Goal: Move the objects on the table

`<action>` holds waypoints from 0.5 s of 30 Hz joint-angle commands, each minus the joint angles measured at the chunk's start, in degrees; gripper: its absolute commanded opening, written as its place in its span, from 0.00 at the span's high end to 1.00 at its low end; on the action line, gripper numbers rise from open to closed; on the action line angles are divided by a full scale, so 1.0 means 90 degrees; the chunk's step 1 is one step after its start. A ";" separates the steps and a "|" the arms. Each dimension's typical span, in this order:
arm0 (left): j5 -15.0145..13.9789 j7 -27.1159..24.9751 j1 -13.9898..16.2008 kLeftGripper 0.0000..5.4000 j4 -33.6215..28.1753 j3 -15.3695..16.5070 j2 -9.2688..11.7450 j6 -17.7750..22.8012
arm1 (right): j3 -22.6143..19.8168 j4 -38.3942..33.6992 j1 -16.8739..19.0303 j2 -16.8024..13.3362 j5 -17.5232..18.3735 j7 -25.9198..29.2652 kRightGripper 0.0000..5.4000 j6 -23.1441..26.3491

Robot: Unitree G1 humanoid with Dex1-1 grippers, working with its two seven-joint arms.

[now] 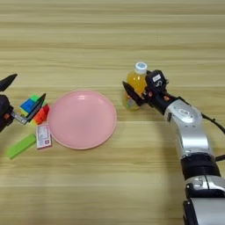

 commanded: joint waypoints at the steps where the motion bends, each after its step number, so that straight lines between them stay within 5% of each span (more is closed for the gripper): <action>1: -0.0036 -0.0032 -0.0057 0.00 0.0064 0.0034 0.0038 -0.0054 | -0.0001 0.0052 -0.0109 -0.0007 0.0017 0.0047 0.16 0.0023; 9: -0.0024 -0.0021 -0.0077 0.00 0.0070 0.0022 0.0019 -0.0043 | -0.0037 0.0064 -0.0174 -0.0024 0.0031 0.0029 0.01 0.0002; 15: -0.0011 -0.0012 -0.0102 0.00 0.0097 0.0013 0.0008 -0.0044 | -0.0075 -0.0062 -0.0217 -0.0019 0.0086 0.0033 0.00 -0.0086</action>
